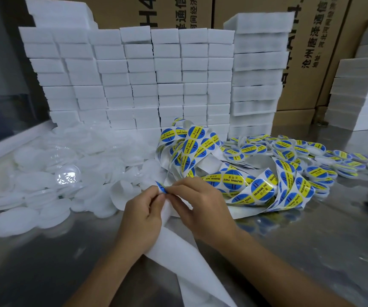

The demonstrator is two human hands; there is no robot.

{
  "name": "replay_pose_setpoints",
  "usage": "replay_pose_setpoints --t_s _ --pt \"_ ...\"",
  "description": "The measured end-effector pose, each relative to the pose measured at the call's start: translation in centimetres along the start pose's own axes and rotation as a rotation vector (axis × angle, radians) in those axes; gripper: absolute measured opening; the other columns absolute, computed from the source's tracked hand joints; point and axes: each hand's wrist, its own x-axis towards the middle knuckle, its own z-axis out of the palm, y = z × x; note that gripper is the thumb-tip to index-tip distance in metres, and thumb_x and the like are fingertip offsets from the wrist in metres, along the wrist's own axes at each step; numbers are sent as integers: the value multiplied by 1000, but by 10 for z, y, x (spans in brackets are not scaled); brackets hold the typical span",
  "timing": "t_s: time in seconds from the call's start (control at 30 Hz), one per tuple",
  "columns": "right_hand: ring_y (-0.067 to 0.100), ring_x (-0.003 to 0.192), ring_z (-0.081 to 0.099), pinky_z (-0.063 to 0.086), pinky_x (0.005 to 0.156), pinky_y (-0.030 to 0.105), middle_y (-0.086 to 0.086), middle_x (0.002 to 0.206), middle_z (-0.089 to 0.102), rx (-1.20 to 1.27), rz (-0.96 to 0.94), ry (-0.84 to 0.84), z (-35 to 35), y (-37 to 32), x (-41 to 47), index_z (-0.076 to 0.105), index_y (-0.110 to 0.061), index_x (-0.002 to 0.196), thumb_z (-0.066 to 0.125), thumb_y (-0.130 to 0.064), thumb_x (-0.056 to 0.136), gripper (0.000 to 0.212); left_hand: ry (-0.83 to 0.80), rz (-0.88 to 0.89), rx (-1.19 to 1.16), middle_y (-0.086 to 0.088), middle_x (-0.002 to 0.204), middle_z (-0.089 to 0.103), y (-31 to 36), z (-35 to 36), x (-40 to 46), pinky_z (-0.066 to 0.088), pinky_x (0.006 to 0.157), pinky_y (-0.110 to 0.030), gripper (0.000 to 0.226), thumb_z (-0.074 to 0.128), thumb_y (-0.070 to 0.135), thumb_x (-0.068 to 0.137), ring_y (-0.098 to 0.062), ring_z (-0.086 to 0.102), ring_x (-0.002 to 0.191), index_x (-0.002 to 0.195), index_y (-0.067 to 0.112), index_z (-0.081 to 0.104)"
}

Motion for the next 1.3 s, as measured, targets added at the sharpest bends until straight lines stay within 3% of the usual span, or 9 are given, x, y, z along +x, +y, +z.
replay_pose_setpoints --t_s 0.2,0.33,0.63,0.73,0.83,0.93,1.07,1.17,1.3 --pt "16 76 61 51 64 37 0 82 65 97 130 28 -2 -3 0 70 -9 88 65 -16 91 9 -16 63 48 8 56 51 8 -2 -1 35 54 -12 38 53 -2 93 -5 47 57 65 22 48" --pt "6 68 56 47 63 21 -3 77 62 186 274 99 -6 4 4 70 -9 84 70 -8 86 3 0 46 96 7 53 45 5 -4 0 34 54 -14 44 56 -1 92 -5 45 57 61 27 42" --pt "4 62 67 51 57 16 -3 71 74 731 1024 296 -18 21 14 74 -13 83 71 -10 86 6 228 -42 137 12 54 59 -8 -7 3 37 58 -6 28 71 10 85 -3 57 63 82 34 57" --pt "8 71 70 53 62 16 2 77 76 869 1009 294 -21 15 17 75 -12 87 73 -8 86 5 237 44 301 15 62 62 -8 -11 1 47 63 -24 11 73 11 83 -5 59 58 85 21 68" --pt "11 73 71 56 69 20 5 80 77 959 953 262 -19 0 20 77 -13 85 74 2 82 15 165 139 387 0 78 73 -6 -7 -2 53 67 -41 10 70 8 85 -27 67 71 93 14 74" --pt "10 79 72 54 73 18 6 89 77 917 742 218 -15 -16 21 77 -15 90 72 9 81 25 -43 223 439 -6 98 74 0 0 -4 53 77 -47 30 52 16 89 -30 68 89 110 14 71" --pt "11 113 62 46 94 20 2 125 61 550 291 70 -9 -28 12 62 -9 126 69 0 81 47 -213 327 466 5 115 67 4 9 -8 45 87 -37 47 49 7 81 -20 58 105 120 28 63" --pt "6 122 54 39 101 16 -1 130 55 386 290 55 -3 -15 8 61 -8 128 70 2 82 48 -284 421 332 -2 100 71 9 8 -8 51 78 -42 42 45 2 73 -26 64 91 104 15 70" --pt "12 88 67 50 80 17 -1 108 64 330 424 154 -3 6 5 68 -12 105 64 10 85 29 91 585 360 -4 65 65 14 -1 -6 50 62 -38 29 39 3 73 -27 61 61 65 6 67"
